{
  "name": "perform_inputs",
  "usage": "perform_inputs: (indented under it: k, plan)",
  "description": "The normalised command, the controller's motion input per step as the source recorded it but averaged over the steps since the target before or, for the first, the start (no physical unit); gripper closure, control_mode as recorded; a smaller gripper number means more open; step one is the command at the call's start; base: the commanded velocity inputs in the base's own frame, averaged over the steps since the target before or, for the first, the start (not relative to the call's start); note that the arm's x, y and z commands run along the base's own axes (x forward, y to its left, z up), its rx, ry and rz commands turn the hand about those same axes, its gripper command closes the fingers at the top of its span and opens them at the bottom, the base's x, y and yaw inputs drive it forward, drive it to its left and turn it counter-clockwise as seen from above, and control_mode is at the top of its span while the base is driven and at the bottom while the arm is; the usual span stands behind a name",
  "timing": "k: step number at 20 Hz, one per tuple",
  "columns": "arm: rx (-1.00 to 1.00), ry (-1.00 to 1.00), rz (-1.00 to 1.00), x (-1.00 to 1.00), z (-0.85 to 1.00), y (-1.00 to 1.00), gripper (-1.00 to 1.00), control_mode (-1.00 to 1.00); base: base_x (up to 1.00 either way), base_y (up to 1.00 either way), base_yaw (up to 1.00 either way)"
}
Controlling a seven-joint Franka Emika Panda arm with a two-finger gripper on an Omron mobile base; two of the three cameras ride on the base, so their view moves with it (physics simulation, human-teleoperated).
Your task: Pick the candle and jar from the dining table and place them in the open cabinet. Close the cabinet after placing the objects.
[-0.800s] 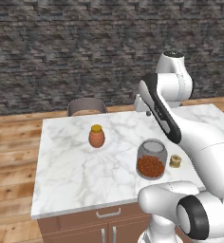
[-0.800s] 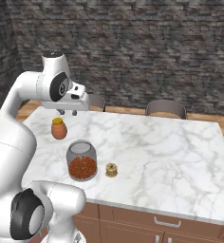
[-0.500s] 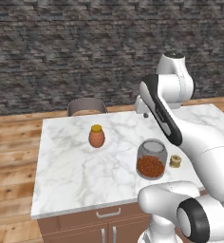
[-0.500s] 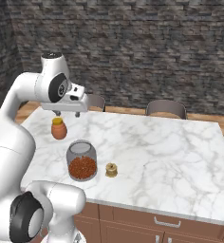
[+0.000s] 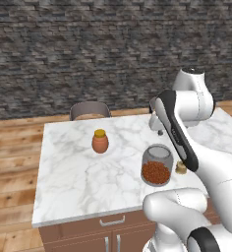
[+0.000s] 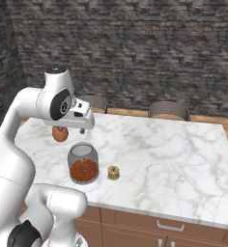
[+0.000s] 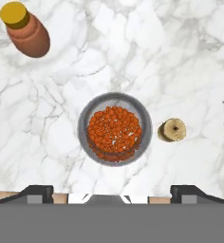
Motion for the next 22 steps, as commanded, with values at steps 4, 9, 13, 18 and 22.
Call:
perform_inputs:
  k: [4,9,13,18,22]
  plan:
    - [0.0,0.0,-0.01,-0.34,-0.17,0.0,-1.0,-1.0,0.0,0.0,0.0]
    - [0.0,0.01,0.0,0.01,-0.11,0.0,-1.0,-1.0,0.0,0.0,0.0]
    - [0.0,0.0,0.0,0.04,-0.21,0.0,-1.0,-1.0,0.0,0.0,0.0]
    - [-0.01,0.0,0.0,0.06,-0.26,0.0,-1.0,-1.0,0.0,0.0,0.0]
    - [-0.02,-0.04,0.0,0.06,-0.27,-0.07,-1.0,-1.0,0.0,0.0,0.0]
